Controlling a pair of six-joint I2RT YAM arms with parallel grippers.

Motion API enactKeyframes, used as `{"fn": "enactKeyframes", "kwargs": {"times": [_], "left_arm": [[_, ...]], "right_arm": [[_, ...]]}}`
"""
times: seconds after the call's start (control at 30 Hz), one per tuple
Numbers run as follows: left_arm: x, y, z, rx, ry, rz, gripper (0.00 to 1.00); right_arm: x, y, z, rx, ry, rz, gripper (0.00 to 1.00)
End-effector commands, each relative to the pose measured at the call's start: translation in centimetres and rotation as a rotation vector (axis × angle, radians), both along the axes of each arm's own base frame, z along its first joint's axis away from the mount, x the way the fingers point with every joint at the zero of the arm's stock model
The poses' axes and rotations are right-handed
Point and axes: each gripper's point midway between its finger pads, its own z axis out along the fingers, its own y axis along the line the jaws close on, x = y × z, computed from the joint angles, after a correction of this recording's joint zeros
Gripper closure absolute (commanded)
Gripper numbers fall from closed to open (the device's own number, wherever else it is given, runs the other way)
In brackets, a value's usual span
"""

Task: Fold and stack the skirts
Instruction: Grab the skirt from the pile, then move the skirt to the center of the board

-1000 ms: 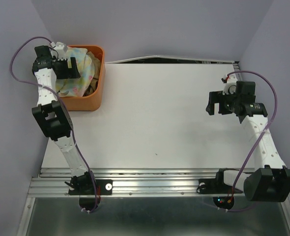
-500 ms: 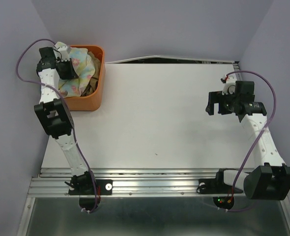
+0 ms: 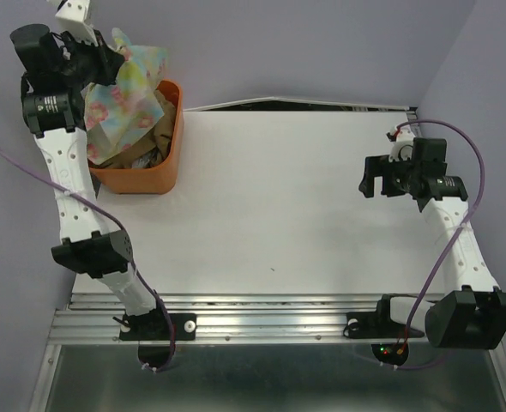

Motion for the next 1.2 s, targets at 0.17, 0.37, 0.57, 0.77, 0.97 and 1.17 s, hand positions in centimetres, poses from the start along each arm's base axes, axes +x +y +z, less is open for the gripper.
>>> {"fn": "enactKeyframes", "kwargs": {"times": [0.17, 0.37, 0.57, 0.77, 0.97, 1.17], "left_arm": [[-9.9, -16.2, 13.6, -0.064, -0.389, -0.415, 1.00], [-9.6, -26.2, 7.3, -0.101, -0.241, -0.529, 1.00], [-6.5, -34.1, -4.4, -0.081, 0.010, -0.314, 1.00], [-5.1, -40.6, -13.1, 0.003, 0.117, -0.195, 1.00], [-4.7, -46.7, -18.6, 0.054, 0.257, -0.362, 0.98], [-9.6, -49.0, -17.0, 0.038, 0.285, -0.694, 0.48]], "right_arm": [[1.4, 0.3, 3.5, 0.022, -0.088, -0.001, 0.00], [1.8, 0.2, 3.7, 0.038, -0.084, -0.016, 0.00], [2.2, -0.1, 3.5, 0.028, -0.069, -0.025, 0.00], [2.2, -0.8, 2.9, 0.002, -0.049, -0.033, 0.00], [1.6, -0.4, 2.1, 0.012, -0.022, -0.007, 0.09], [0.4, 1.6, 0.4, 0.091, 0.016, 0.080, 0.24]]}}
